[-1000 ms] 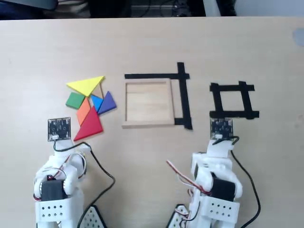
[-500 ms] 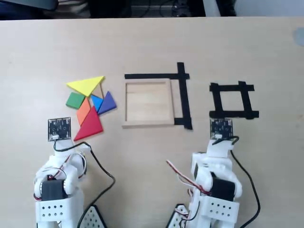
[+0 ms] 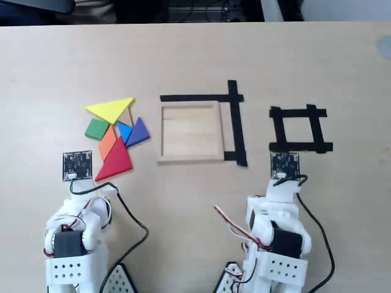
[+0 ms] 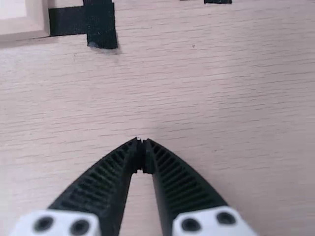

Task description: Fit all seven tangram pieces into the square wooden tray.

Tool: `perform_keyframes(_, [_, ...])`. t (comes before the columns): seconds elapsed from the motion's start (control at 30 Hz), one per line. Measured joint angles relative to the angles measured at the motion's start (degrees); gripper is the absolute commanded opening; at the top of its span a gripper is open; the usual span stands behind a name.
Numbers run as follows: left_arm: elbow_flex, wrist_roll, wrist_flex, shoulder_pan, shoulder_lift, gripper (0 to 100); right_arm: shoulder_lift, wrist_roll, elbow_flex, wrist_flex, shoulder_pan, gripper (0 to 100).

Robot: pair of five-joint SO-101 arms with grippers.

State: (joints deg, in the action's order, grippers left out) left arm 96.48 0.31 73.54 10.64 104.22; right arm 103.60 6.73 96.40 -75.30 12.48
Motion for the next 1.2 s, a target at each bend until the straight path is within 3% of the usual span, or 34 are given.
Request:
perform_keyframes(0.53, [0.00,0.00,-0.53,0.00,0.00,3,0.00,0.00,0.00,0.00,0.00,1.3])
perform_keyframes(0.8, [-1.32,0.00,-12.66,4.22,0.00,3,0.00,0.00,0.00,0.26,0.00,1.4])
perform_keyframes(1.07, [-8.00,0.00,-20.75,4.92,0.00,3,0.00,0.00,0.09,19.69,0.00,1.5])
perform_keyframes(1.2, [-9.14,0.00,-19.87,3.43,0.00,3,0.00,1.49,0.09,27.34,0.00,1.5])
